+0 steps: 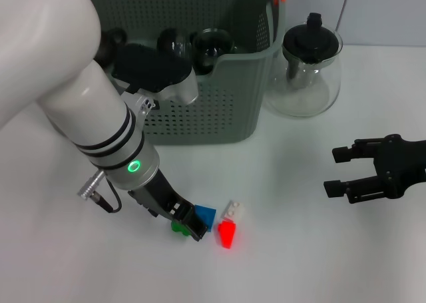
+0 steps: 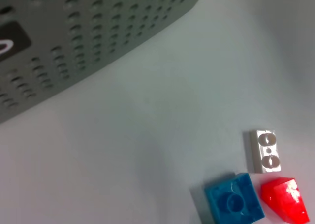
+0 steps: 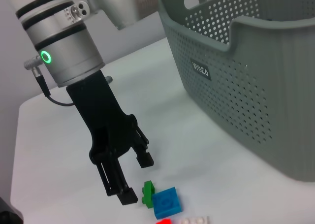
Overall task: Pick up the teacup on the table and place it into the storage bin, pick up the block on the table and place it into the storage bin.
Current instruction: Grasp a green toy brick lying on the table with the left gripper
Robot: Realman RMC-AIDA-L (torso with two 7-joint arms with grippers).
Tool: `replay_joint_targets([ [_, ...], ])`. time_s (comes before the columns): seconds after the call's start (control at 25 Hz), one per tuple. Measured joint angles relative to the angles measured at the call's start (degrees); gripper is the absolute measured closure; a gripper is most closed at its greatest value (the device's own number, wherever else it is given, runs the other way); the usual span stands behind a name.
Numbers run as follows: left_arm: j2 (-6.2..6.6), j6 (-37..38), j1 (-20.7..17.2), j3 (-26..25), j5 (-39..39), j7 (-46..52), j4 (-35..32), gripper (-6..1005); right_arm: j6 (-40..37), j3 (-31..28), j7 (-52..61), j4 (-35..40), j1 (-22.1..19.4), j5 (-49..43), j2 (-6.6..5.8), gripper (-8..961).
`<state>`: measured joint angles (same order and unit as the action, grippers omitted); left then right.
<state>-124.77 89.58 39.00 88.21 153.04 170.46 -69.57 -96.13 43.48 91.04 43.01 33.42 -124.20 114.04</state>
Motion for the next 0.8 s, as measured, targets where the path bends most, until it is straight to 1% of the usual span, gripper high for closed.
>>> replay_joint_targets([
  [0.2,-0.03,-1.3,0.0,0.1,0.0,0.1,0.5,66,-0.1,0.0,0.0,0.0,0.0,0.0,0.08,71],
  [0.48,-0.04,-2.9,-0.2,2.3,1.1,0.2,1.0,67,-0.1,0.0,0.1,-0.2,0.3,0.0,0.13,73],
  [0.8,-0.03,-4.3,-0.2,3.0,1.2,0.3,2.4,69,0.1,0.0,0.0,-0.4,0.2,0.0,0.23,72],
])
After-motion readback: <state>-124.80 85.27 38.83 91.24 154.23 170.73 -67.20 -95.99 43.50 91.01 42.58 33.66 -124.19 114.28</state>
